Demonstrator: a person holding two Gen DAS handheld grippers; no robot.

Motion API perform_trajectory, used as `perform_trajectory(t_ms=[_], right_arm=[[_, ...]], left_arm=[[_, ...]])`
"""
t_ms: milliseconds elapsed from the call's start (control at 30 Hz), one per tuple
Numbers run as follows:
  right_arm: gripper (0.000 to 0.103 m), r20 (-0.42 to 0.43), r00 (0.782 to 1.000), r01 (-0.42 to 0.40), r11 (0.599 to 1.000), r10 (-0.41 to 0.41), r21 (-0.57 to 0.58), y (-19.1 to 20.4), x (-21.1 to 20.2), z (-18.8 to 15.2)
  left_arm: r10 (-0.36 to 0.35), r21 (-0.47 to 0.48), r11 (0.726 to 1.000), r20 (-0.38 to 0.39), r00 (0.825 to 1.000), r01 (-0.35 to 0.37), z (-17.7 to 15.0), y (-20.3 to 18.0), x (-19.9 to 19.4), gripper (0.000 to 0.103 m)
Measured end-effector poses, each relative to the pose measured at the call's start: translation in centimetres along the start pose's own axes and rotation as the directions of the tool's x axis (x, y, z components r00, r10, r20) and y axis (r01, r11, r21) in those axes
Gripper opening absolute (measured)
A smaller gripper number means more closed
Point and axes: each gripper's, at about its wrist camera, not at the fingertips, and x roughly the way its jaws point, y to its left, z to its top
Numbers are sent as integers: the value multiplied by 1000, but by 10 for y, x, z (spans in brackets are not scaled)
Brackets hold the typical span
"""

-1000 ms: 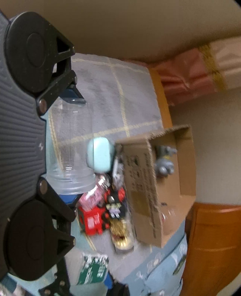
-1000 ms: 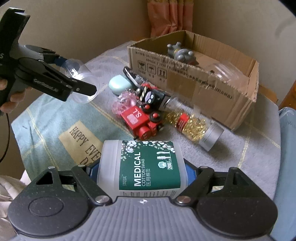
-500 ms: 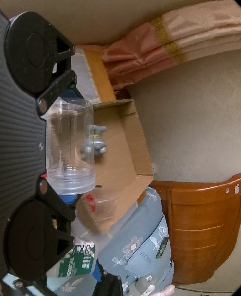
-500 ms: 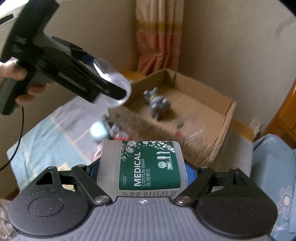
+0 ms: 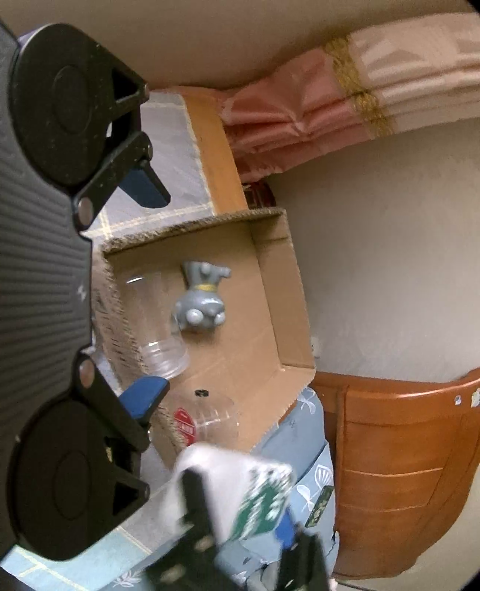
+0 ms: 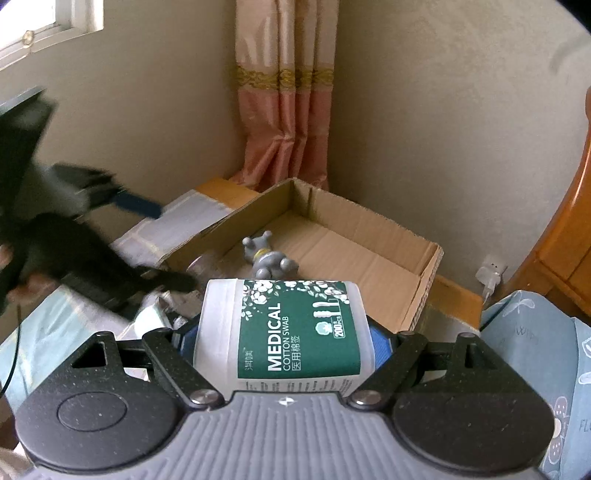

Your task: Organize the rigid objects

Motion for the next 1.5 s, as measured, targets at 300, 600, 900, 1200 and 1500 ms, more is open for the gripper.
perform_trajectory(t_ms=[300, 600, 900, 1200, 1500], right_arm=[[87, -41, 998, 52, 997, -50, 50, -24, 55, 44], [103, -57, 993, 114, 986, -108, 119, -36, 91, 63], [103, -75, 989, 136, 987, -130, 90, -18, 76, 39], [103, -55, 979, 205, 962, -198, 179, -8, 31, -7], [103, -49, 974, 227, 940, -222, 255, 20, 4, -62]], left_arm=[[-16, 12, 1000, 27, 1000, 16, -28, 0, -24, 98], [-18, 12, 1000, 41, 999, 17, -43, 3, -33, 98], [-23, -2, 1000, 34, 999, 23, -52, -2, -33, 98], [7, -39, 999, 47, 999, -6, -67, -9, -39, 102], [72, -100, 992, -9, 997, -73, -97, -19, -30, 102]])
